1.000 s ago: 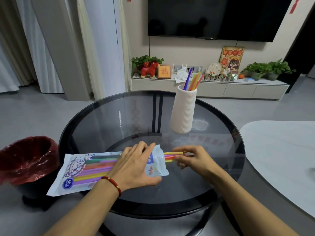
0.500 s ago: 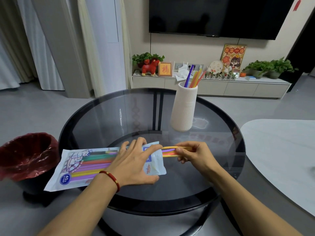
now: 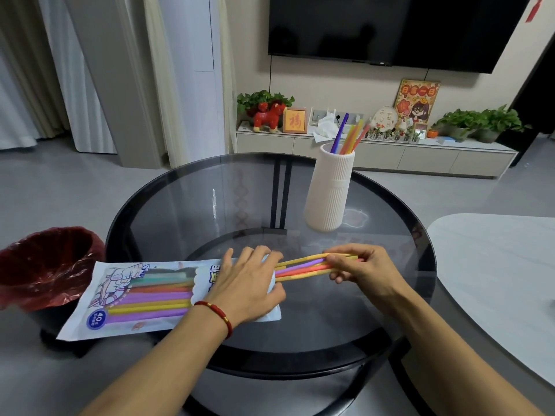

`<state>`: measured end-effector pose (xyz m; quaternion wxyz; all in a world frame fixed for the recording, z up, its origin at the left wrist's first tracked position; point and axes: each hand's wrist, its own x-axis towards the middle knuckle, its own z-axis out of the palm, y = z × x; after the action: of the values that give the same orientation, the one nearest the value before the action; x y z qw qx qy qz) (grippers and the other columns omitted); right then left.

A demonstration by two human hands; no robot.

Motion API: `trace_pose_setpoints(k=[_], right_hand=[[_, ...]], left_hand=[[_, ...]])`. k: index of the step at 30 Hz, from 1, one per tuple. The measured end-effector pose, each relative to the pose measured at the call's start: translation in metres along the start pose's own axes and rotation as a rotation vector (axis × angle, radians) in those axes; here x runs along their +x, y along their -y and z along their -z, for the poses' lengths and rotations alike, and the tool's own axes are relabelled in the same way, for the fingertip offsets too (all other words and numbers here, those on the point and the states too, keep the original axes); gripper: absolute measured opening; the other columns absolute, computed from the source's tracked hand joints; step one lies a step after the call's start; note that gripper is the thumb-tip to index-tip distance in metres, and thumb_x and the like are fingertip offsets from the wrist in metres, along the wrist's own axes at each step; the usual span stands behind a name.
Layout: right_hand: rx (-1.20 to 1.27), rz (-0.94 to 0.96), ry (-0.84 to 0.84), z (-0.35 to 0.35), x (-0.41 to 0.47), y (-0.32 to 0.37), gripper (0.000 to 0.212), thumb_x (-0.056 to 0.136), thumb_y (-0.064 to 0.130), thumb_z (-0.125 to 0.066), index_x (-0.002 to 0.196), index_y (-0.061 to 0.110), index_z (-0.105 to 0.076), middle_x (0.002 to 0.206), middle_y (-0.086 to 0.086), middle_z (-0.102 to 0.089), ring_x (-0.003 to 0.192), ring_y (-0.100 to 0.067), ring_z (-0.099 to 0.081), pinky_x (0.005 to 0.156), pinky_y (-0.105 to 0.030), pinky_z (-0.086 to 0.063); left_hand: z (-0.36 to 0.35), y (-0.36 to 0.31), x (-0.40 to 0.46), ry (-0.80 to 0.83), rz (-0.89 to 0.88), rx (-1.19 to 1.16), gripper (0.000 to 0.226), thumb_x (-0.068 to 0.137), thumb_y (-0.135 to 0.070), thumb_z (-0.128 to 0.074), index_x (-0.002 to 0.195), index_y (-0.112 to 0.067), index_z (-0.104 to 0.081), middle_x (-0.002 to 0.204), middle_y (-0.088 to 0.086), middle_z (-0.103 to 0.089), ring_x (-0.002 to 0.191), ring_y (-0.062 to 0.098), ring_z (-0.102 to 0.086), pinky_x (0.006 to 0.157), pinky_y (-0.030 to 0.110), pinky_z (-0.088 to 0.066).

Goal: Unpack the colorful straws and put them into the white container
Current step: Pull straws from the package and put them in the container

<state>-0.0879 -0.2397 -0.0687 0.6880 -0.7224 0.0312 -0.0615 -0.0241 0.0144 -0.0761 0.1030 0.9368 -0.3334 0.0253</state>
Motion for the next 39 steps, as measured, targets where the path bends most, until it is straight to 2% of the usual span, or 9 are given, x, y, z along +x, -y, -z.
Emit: trace_pose_setpoints(k=[4, 11, 16, 20, 23, 26, 31, 36, 39], right_hand=[[0.015, -0.013, -0.011, 0.013, -0.003, 0.003, 0.026, 0.08, 0.028, -0.084, 0.098, 0.008, -0.085, 0.091, -0.02, -0.08, 0.069, -0.024, -0.075, 0.064, -0.025, -0.063], [0.326, -0.044, -0.096, 0.003, -0.001, 0.002, 0.044, 0.062, 0.041, -0.099, 0.088, 0.011, -0.08, 0.086, -0.017, -0.078, 0.071, -0.027, -0.077, 0.063, -0.026, -0.062], [0.491, -0.149, -0.038, -0.033, 0.001, -0.006, 0.064, 0.069, 0.056, -0.086, 0.107, 0.006, -0.073, 0.08, -0.007, -0.072, 0.068, -0.018, -0.07, 0.063, -0.027, -0.059], [0.292, -0.08, -0.166, -0.07, 0.001, -0.012, 0.029, 0.095, 0.027, -0.075, 0.095, -0.002, -0.074, 0.073, -0.011, -0.068, 0.062, -0.019, -0.064, 0.057, -0.025, -0.055], [0.149, 0.003, -0.36, -0.064, 0.008, -0.003, 0.018, 0.094, 0.008, -0.068, 0.081, -0.003, -0.073, 0.065, -0.016, -0.065, 0.056, -0.023, -0.059, 0.049, -0.028, -0.05], [0.142, 0.017, -0.421, -0.048, 0.008, 0.004, 0.02, 0.095, 0.01, -0.067, 0.08, -0.003, -0.073, 0.065, -0.02, -0.06, 0.055, -0.026, -0.055, 0.049, -0.031, -0.046], [0.235, -0.094, -0.265, -0.068, 0.002, -0.001, 0.03, 0.103, 0.023, -0.063, 0.085, 0.001, -0.073, 0.065, -0.013, -0.063, 0.051, -0.017, -0.059, 0.047, -0.024, -0.048], [0.086, -0.009, -0.441, -0.042, 0.007, 0.013, 0.026, 0.098, 0.009, -0.059, 0.08, -0.003, -0.073, 0.051, -0.01, -0.062, 0.044, -0.017, -0.059, 0.041, -0.025, -0.047], [-0.034, 0.07, -0.499, -0.018, 0.001, 0.024, 0.026, 0.095, 0.013, -0.061, 0.077, 0.0, -0.074, 0.05, -0.01, -0.064, 0.044, -0.017, -0.061, 0.042, -0.026, -0.049]], left_hand=[[-0.002, 0.001, 0.001, 0.031, 0.011, 0.025, 0.032, 0.095, -0.053, -0.034, 0.118, -0.032, -0.044, 0.131, -0.006, -0.043, 0.12, 0.019, -0.042, 0.115, 0.06, -0.019], [-0.002, -0.002, 0.003, 0.03, -0.005, 0.11, 0.027, 0.101, -0.045, -0.025, 0.111, -0.027, -0.041, 0.128, -0.001, -0.044, 0.114, 0.023, -0.044, 0.111, 0.06, -0.025], [-0.002, -0.005, 0.003, -0.007, 0.013, 0.116, 0.027, 0.103, -0.044, -0.024, 0.112, -0.025, -0.042, 0.127, 0.0, -0.044, 0.112, 0.024, -0.045, 0.11, 0.058, -0.027], [-0.005, -0.008, 0.004, -0.014, 0.0, 0.082, 0.027, 0.101, -0.046, -0.026, 0.111, -0.026, -0.042, 0.127, -0.001, -0.045, 0.115, 0.023, -0.046, 0.111, 0.056, -0.027], [-0.005, 0.001, 0.003, 0.006, 0.032, 0.078, 0.034, 0.1, -0.053, -0.025, 0.11, -0.027, -0.043, 0.127, -0.003, -0.046, 0.115, 0.021, -0.046, 0.111, 0.056, -0.028], [-0.006, 0.007, 0.001, 0.035, 0.033, 0.117, 0.036, 0.101, -0.054, -0.022, 0.112, -0.027, -0.044, 0.131, -0.001, -0.045, 0.118, 0.022, -0.045, 0.112, 0.058, -0.026], [-0.008, -0.001, 0.0, 0.029, -0.019, 0.118, 0.029, 0.103, -0.047, -0.024, 0.112, -0.026, -0.041, 0.133, 0.001, -0.042, 0.12, 0.024, -0.043, 0.113, 0.06, -0.023], [-0.01, 0.001, 0.0, 0.048, 0.012, 0.084, 0.033, 0.101, -0.052, -0.028, 0.111, -0.026, -0.045, 0.131, -0.001, -0.043, 0.121, 0.023, -0.043, 0.113, 0.058, -0.022], [-0.015, 0.004, -0.001, 0.038, 0.004, 0.101, 0.034, 0.1, -0.053, -0.028, 0.111, -0.027, -0.045, 0.134, -0.001, -0.043, 0.123, 0.023, -0.041, 0.113, 0.058, -0.022]])
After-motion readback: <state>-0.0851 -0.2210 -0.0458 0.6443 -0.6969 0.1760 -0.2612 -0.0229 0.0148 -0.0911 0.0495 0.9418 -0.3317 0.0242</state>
